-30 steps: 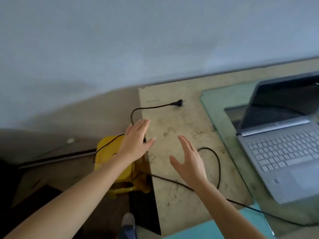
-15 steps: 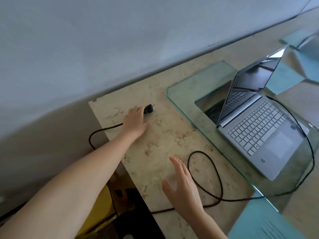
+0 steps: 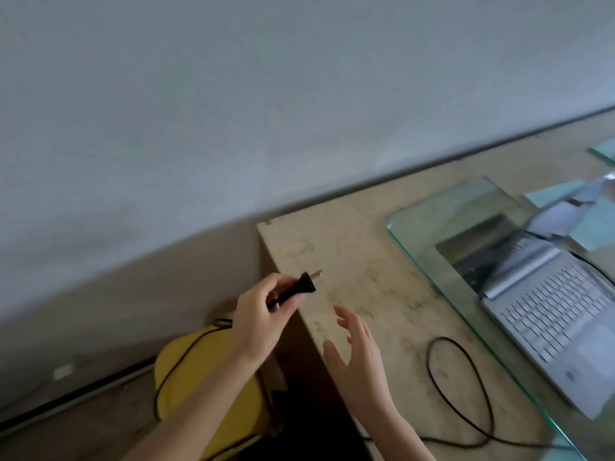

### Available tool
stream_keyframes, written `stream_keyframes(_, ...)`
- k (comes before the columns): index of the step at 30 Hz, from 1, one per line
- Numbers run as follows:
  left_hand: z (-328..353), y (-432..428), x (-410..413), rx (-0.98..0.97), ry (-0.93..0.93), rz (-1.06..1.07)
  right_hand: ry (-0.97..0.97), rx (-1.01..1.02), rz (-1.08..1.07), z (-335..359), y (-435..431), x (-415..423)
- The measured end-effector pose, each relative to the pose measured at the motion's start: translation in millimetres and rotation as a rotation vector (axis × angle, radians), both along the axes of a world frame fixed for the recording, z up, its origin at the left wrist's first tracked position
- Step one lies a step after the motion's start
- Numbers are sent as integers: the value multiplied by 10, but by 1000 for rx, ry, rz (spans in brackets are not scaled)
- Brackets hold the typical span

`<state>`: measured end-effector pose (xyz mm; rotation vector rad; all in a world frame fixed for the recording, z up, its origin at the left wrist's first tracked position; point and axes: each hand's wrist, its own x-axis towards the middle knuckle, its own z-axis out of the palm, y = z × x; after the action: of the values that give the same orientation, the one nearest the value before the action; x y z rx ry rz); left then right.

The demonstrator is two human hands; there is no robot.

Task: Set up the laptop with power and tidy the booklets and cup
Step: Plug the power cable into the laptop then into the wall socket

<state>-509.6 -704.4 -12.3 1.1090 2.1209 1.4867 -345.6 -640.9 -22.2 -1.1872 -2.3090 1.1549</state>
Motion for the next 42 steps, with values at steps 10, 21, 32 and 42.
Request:
stream_keyframes(10,300,-1684,-173,134,-336,418,242,-50,352,350,-803,-1107)
stream_keyframes(21,656,-3180,48,331,-510,923,273,-250,711,219,-1840,-1709)
stream_keyframes(32,164,-3568,-9,254,-537,1142,202,-250,826,-614,-1814,-2076)
stream_keyframes(42,-2307,-3554,-991,183,-435,1315,2,277,1104,-2314,-1717,-3053)
